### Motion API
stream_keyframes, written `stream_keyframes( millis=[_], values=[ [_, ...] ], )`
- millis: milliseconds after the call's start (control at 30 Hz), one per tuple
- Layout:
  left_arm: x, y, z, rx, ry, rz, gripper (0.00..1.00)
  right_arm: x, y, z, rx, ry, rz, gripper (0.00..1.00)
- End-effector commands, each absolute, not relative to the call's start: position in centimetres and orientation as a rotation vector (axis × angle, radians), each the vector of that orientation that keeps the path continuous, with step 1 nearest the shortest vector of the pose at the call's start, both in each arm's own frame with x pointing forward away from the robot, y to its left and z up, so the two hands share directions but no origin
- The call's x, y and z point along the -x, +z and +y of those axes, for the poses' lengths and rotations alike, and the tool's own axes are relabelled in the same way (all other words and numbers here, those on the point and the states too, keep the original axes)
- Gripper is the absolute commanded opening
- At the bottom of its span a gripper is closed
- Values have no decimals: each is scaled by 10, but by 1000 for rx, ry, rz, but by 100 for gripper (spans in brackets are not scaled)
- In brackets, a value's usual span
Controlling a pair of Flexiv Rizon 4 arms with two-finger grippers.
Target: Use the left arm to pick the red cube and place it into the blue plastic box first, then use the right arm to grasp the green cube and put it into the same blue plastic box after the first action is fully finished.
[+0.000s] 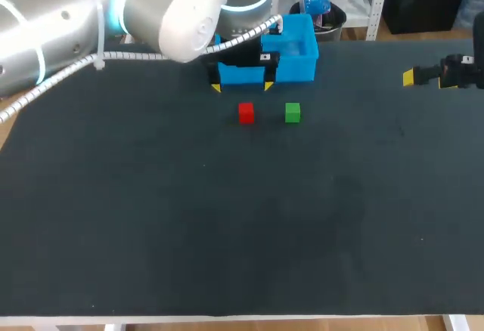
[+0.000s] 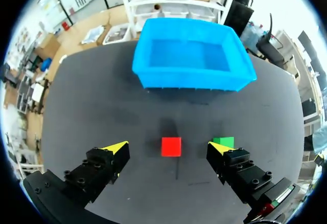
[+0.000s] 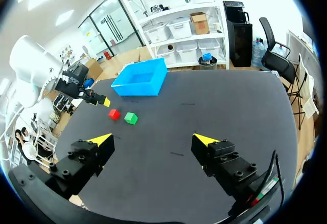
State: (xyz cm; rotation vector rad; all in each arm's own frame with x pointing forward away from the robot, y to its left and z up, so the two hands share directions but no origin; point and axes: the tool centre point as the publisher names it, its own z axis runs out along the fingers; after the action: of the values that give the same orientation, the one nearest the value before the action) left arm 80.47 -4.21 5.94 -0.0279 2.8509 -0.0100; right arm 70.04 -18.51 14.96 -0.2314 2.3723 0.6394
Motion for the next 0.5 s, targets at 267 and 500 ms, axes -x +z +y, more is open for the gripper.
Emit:
stream_keyframes(
  millis=[267,500],
  values=[
    [-801,27,-44,61,-46,2853,100,-701,149,-185,233,640,2372,100],
    [-800,14,-43,71,-52,2857,100,-701,149,-185,233,640,2372,100]
  ],
)
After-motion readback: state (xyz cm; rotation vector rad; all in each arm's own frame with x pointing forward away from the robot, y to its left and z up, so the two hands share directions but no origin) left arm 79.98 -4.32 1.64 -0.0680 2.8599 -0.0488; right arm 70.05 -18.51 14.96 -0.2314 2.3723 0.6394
